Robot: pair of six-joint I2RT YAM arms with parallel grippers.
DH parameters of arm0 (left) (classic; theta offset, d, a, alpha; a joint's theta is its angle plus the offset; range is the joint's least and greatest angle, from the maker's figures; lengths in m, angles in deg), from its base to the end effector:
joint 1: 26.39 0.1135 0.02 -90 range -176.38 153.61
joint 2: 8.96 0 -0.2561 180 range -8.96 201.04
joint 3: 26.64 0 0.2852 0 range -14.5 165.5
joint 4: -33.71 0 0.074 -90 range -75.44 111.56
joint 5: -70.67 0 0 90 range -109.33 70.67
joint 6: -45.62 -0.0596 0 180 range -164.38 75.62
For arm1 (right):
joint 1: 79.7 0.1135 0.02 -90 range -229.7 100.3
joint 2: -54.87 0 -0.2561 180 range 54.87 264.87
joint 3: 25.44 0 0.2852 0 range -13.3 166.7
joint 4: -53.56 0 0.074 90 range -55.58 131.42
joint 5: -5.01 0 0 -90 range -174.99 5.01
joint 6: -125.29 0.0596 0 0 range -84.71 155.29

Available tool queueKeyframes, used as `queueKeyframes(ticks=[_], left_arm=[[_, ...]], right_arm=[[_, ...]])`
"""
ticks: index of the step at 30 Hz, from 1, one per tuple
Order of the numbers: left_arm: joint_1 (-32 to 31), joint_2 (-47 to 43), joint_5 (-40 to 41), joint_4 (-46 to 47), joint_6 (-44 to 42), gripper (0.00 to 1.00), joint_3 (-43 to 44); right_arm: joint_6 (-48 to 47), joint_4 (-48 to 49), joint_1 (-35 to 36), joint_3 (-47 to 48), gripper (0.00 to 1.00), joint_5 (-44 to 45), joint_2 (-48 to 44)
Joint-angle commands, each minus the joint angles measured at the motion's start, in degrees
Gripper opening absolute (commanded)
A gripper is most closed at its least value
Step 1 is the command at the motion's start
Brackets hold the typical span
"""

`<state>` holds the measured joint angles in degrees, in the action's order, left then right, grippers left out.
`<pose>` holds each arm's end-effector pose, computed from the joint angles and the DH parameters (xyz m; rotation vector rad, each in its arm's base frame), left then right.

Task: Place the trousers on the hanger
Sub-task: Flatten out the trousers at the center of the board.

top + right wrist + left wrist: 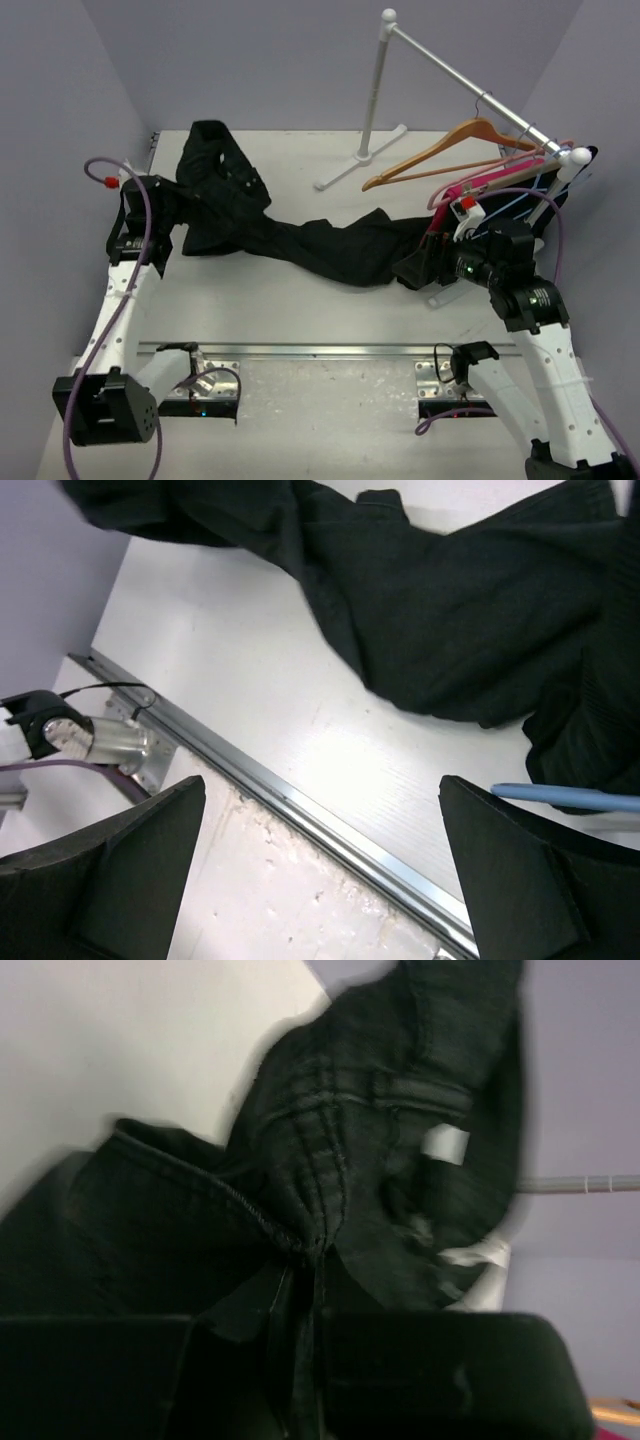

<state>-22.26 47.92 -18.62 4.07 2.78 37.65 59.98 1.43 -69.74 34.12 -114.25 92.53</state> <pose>0.2858 0.0214 0.3142 -0.8686 1.7902 -0.4786 0.1828 0.0617 0.3129 -0.0438 2.1505 0.8941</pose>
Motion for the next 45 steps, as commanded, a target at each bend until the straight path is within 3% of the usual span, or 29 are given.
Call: queueKeyframes(ticks=[1, 3, 6, 10, 11, 12, 13, 14, 18, 22, 24, 27, 32, 38, 40, 41, 42, 45], left_arm=[[11.0, 6.7, -34.3, 24.2, 15.2, 0.06, -14.9], [13.1, 11.2, -36.5, 30.8, 16.0, 0.11, -17.7], [14.3, 12.0, -35.9, 31.0, 13.9, 0.18, -18.0], [14.5, 8.1, -32.3, 24.5, 9.3, 0.71, -14.7], [14.4, 6.9, -29.5, 16.6, 6.4, 0.94, -12.6], [14.0, 5.5, -23.4, 11.9, 1.0, 1.0, -8.5], [13.1, 4.0, -22.8, 7.9, -2.1, 1.0, -6.0], [10.0, 1.9, -12.2, -0.7, -7.3, 1.0, -1.5], [-10.3, 5.1, 9.7, -11.5, -16.3, 1.0, 8.5], [-31.8, 20.4, 29.5, -22.5, -16.4, 1.0, 14.6], [-37.9, 27.2, 39.4, -27.5, -12.8, 1.0, 17.6], [-41.1, 34.2, 48.6, -33.4, -11.1, 1.0, 19.5], [-41.4, 41.4, 51.2, -35.3, -12.5, 1.0, 21.8], [-41.5, 48.2, 56.6, -41.9, -6.6, 0.99, 25.1], [-41.5, 49.4, 56.5, -42.2, -6.0, 0.85, 26.0], [-41.4, 49.9, 56.6, -41.8, -6.0, 0.66, 26.4], [-41.3, 50.2, 56.8, -41.8, -5.9, 0.57, 26.9], [-41.1, 50.6, 57.1, -41.9, -5.8, 0.39, 28.0]], right_arm=[[0.6, 6.5, 0.2, 0.1, 0.99, -6.4, 1.1], [0.3, 6.5, 0.2, 0.3, 0.99, -6.8, 1.4], [0.0, 6.6, 0.3, 0.2, 0.99, -7.3, 1.8], [0.4, 8.0, 0.2, -0.8, 0.99, -8.1, 2.3], [0.7, 8.2, 0.2, -1.0, 0.99, -8.5, 2.9], [0.9, 8.5, 0.2, -1.3, 0.99, -8.6, 3.3], [1.2, 8.5, 0.3, -1.4, 0.99, -8.7, 3.8], [1.2, 8.8, 0.3, -1.5, 0.99, -8.6, 4.3], [1.9, 10.1, 0.6, -2.8, 0.99, -7.8, 5.0], [1.8, 10.6, 0.7, -3.0, 0.99, -6.7, 5.0], [1.2, 9.8, 0.7, -2.7, 0.99, -6.3, 5.1], [0.4, 9.0, 0.9, -2.6, 0.99, -5.8, 4.8], [0.5, 9.8, 1.1, -3.9, 0.99, -6.0, 4.4], [0.8, 11.4, 1.1, -4.5, 0.99, -7.2, 4.4], [0.9, 12.0, 1.1, -4.9, 0.99, -7.4, 4.4], [0.9, 12.2, 1.1, -5.0, 0.99, -7.5, 4.5], [0.9, 12.2, 1.1, -5.1, 0.99, -7.6, 4.5], [0.7, 11.9, 1.1, -5.3, 0.99, -7.4, 4.1]])
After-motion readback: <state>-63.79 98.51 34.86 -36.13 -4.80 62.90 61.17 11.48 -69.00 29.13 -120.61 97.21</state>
